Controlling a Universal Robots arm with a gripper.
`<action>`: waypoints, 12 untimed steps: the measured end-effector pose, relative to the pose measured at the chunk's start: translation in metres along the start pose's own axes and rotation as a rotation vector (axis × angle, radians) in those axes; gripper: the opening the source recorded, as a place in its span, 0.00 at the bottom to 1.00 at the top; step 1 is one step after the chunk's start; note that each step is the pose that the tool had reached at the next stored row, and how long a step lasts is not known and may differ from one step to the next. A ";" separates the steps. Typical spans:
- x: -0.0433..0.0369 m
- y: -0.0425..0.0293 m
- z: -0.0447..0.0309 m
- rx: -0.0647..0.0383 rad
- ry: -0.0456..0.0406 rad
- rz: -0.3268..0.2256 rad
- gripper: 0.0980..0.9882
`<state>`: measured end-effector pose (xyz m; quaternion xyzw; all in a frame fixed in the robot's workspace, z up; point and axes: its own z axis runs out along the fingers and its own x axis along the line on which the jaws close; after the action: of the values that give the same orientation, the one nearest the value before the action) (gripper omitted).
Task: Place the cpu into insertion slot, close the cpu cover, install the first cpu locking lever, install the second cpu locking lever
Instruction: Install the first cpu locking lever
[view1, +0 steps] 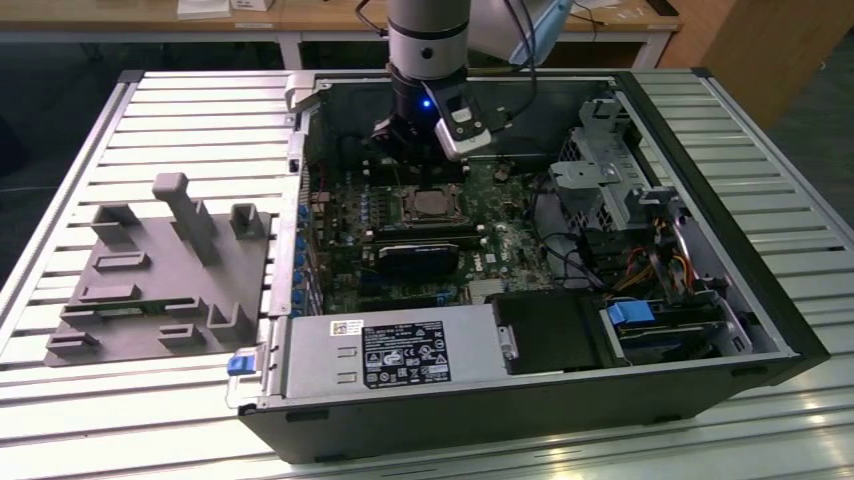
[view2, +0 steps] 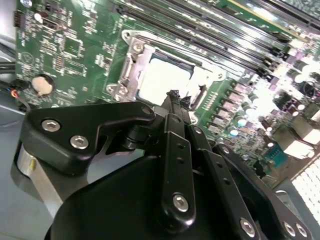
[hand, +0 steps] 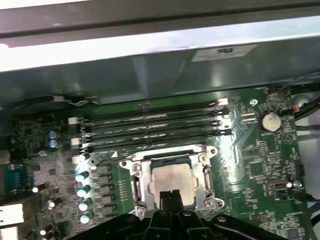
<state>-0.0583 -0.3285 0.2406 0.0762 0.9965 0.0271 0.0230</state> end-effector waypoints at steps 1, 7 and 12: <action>0.0021 -0.0003 -0.0001 0.000 -0.0003 0.000 0.00; 0.0133 -0.0020 -0.0007 0.000 -0.0017 0.000 0.00; 0.0147 -0.0022 -0.0020 0.000 -0.0018 0.000 0.00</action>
<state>-0.0732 -0.3286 0.2419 0.0762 0.9964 0.0271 0.0239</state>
